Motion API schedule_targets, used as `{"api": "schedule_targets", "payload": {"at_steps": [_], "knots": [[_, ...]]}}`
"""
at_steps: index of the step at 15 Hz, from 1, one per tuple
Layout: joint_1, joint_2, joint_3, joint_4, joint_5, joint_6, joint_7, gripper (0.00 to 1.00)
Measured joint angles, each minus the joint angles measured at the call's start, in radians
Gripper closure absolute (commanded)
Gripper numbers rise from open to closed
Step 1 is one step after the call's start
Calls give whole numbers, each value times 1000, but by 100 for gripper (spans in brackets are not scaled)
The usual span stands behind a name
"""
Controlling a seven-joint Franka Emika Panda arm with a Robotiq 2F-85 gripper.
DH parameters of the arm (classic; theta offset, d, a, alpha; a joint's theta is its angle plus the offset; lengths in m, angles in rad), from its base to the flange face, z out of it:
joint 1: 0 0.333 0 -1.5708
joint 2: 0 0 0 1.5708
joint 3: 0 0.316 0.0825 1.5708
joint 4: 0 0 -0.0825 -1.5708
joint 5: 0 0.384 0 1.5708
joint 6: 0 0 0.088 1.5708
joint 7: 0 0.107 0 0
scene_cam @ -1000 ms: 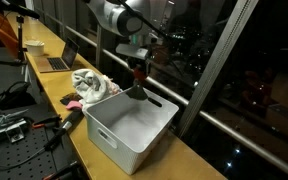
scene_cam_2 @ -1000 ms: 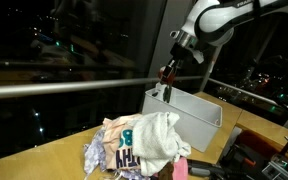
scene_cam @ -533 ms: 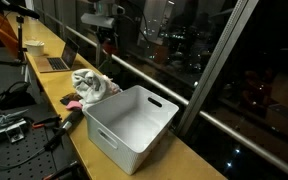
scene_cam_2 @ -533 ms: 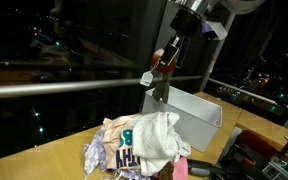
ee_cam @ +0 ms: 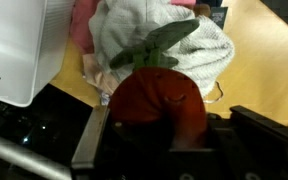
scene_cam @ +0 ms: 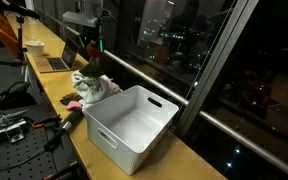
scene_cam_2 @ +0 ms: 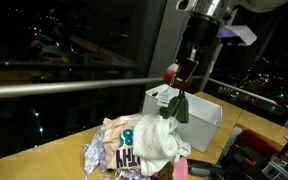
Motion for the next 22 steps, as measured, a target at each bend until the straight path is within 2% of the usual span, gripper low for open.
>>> {"api": "schedule_targets", "payload": {"at_steps": [7,12,13,14,22], "knots": [[-73,-4,-55,-77,0,0,-26,100],[-97,-4,-70,-101,0,0,-42,100],[-98,-4,-70,-107,0,0,-42,75],[-98,-4,-70,-113,0,1,-43,74],[-86,-4,-64,-126,0,1,-48,16]]}}
